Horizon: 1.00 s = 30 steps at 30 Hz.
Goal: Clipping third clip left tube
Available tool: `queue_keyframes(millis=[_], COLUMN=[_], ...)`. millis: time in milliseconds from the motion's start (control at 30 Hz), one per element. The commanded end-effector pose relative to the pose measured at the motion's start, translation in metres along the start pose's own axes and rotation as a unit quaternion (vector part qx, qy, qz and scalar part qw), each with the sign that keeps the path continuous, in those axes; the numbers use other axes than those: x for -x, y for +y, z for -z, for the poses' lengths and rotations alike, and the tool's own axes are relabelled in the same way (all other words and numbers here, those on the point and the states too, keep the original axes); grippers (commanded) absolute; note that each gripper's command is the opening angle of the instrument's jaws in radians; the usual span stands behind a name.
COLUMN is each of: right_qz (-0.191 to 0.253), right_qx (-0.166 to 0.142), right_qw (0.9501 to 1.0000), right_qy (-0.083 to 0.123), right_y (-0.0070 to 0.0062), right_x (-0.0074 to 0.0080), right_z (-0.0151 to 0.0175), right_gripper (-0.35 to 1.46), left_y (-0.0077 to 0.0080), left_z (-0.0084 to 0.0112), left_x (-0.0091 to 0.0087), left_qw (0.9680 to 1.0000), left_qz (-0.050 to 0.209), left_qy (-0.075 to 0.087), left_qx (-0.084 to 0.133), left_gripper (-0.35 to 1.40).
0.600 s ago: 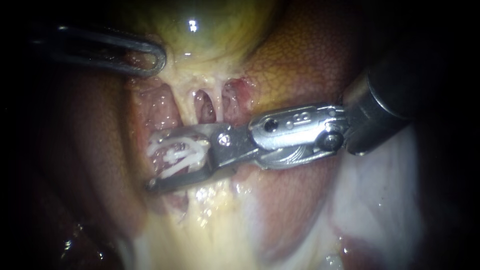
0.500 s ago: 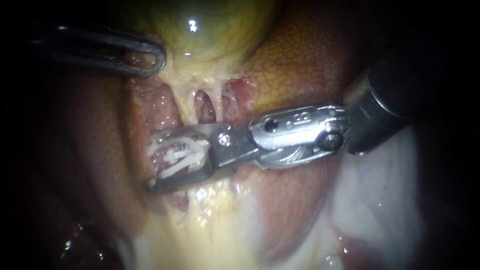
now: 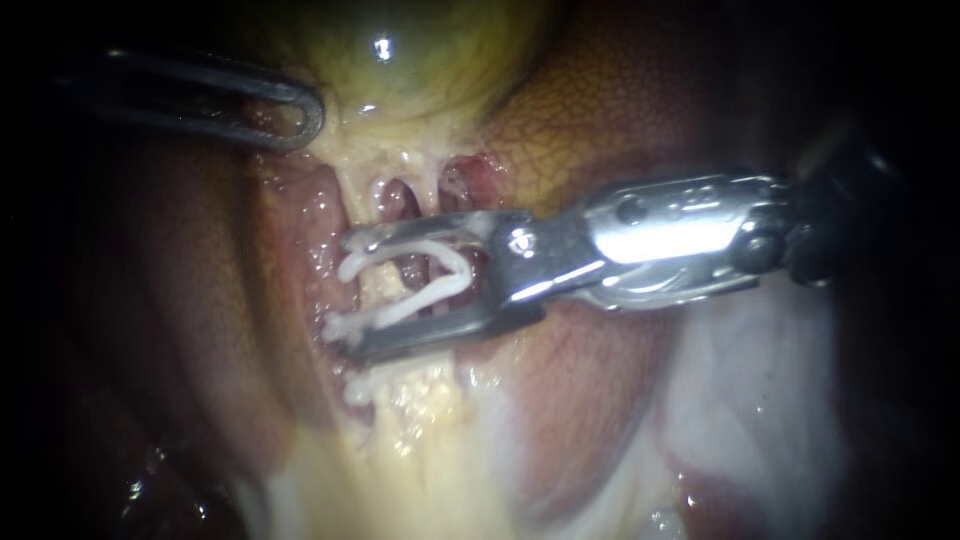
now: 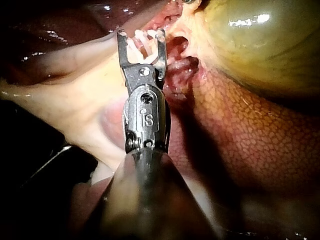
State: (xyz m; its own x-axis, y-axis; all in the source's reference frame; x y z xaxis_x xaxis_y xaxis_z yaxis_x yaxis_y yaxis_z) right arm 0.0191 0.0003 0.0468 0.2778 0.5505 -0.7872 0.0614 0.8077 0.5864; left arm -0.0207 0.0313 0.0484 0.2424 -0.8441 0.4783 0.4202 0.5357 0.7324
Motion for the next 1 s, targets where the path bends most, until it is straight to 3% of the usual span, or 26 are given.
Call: queue_keyframes(millis=[33,333,633,1000], right_qz=[0.0,0.003,0.0,-0.035], right_qx=[-0.001,-0.005,-0.014,-0.024], right_qw=[1.0,1.0,0.9999,0.9991], right_qy=[0.001,0.002,0.0,0.001], right_y=[0.0,0.001,0.0023,0.0056], right_x=[0.0,0.0013,0.0043,0.0082], right_z=[0.0004,0.0016,0.0005,-0.0005], right_gripper=[0.44,0.44,0.44,0.44], left_y=[0.0,0.0,0.0001,0.0001], left_z=[0.0,0.0001,0.0001,0.0001], left_x=[0.0,0.0,0.0,0.0], left_qw=[1.0,1.0,1.0,1.0], left_qz=[0.0,0.0,0.0,0.0], left_qy=[0.0,0.0,0.0,0.0], left_qx=[0.0,-0.001,-0.001,-0.001], left_gripper=[-0.35,-0.35,-0.35,-0.35])
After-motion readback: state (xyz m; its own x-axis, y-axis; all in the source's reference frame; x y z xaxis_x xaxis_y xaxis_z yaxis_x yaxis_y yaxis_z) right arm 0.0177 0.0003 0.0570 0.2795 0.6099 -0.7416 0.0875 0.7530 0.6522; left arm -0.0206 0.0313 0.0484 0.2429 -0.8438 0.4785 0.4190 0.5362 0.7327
